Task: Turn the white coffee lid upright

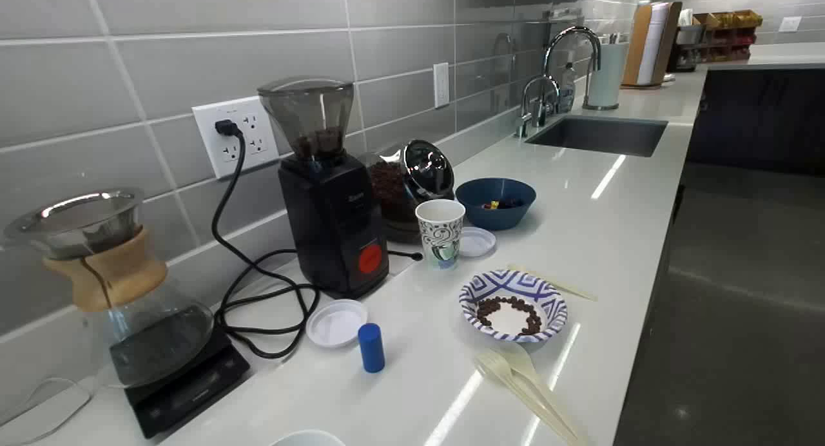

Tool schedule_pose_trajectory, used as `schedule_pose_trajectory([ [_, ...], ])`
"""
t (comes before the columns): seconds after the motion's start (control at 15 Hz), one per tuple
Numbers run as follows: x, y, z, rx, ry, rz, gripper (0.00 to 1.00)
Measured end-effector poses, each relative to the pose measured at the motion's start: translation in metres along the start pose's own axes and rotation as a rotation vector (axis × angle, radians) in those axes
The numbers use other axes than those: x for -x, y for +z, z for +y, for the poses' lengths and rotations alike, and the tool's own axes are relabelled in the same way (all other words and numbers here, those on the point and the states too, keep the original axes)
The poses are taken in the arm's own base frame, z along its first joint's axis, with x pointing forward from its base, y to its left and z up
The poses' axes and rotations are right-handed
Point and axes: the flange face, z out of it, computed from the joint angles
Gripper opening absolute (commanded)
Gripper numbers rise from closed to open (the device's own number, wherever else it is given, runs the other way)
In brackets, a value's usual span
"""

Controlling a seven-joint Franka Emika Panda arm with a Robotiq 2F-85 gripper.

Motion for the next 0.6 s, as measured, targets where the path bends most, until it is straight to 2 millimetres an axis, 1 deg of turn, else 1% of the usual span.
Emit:
schedule_pose_trajectory([
  [0.47,-0.0001,0.0,-0.0001,0.0,0.0,0.0,1.0],
  [0.6,-0.0032,-0.0009,-0.0053,-0.006,0.007,-0.005,1.0],
])
